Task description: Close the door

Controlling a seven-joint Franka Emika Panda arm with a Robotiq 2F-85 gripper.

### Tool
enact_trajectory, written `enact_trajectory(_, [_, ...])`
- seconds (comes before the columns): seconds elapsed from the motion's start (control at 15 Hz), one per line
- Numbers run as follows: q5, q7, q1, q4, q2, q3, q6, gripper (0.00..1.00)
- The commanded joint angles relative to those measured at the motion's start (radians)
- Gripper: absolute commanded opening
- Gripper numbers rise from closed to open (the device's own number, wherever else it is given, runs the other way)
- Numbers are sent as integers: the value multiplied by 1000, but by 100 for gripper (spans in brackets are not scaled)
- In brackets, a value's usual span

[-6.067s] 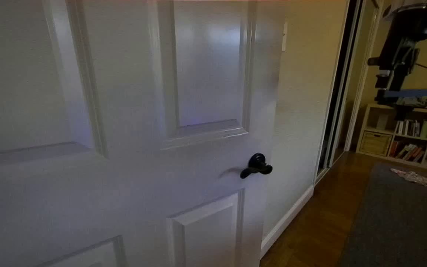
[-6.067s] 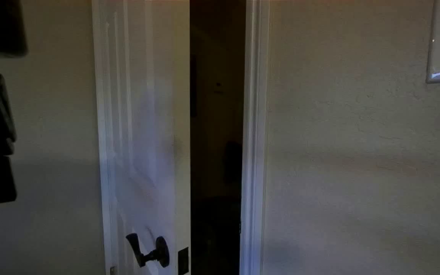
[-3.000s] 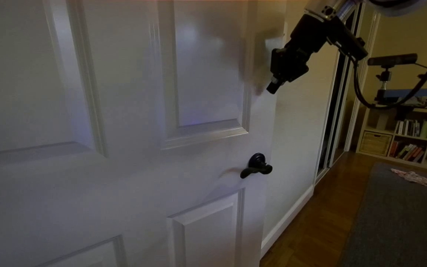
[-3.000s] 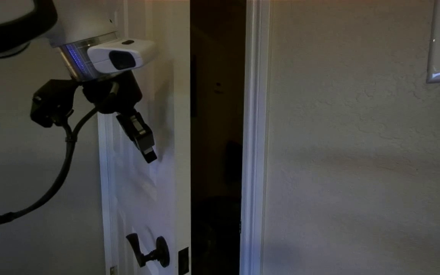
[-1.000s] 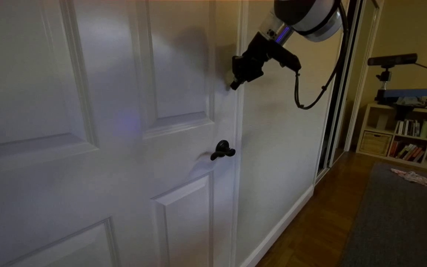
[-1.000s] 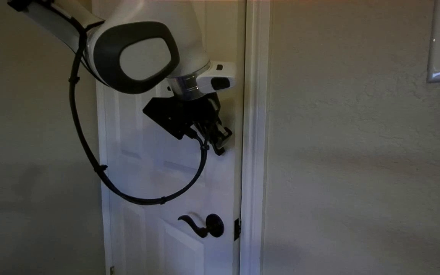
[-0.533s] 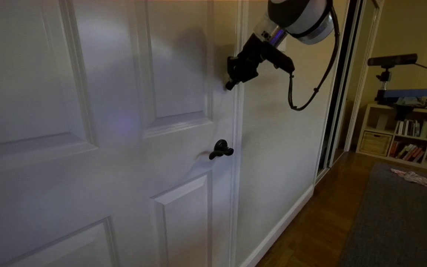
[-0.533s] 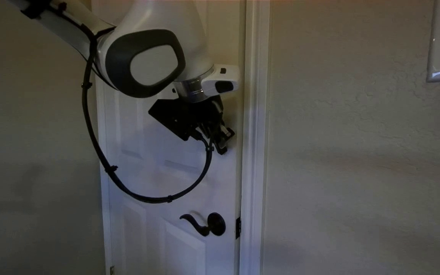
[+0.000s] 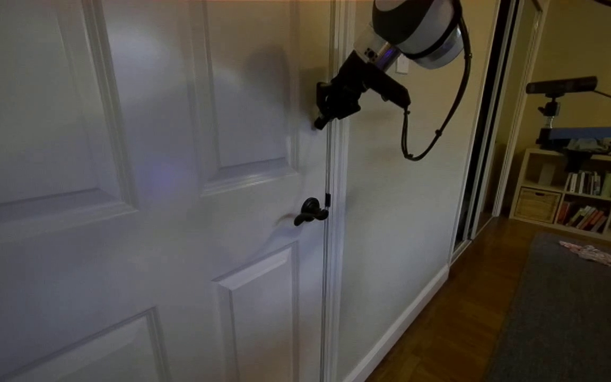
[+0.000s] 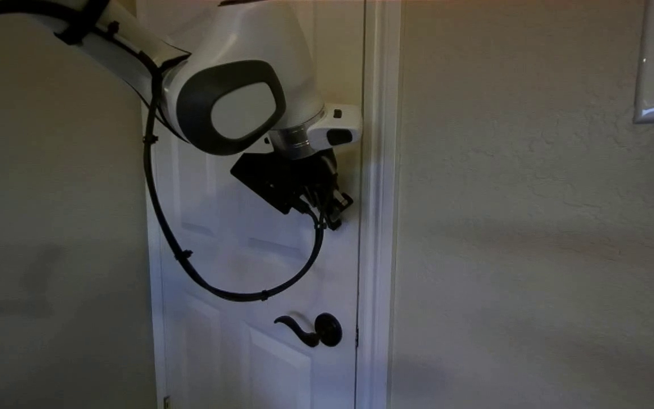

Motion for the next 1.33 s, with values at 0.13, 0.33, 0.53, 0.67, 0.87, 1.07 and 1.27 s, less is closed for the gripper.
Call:
enact_trajectory(0.13, [18,-30,-21,22,17,30,18,4])
enact_trajectory(0.33, [-9,-37,-19,-35,-34,16,-58,3])
enact_trajectory(0.53, [-31,-55,-14,-110,-100,2,-126,3])
enact_trajectory(0.67, [-47,-63,-10,-182,-161,-12,-165,4])
enact_trajectory(0.87, [-90,-45,2,-316,-279,-44,-241,3])
enact_trajectory(1.07, [-142,-28,11,-430,-382,-74,-333,4])
enact_trajectory(1.27, [-205,-2,19,-534,-470,-96,-427,30])
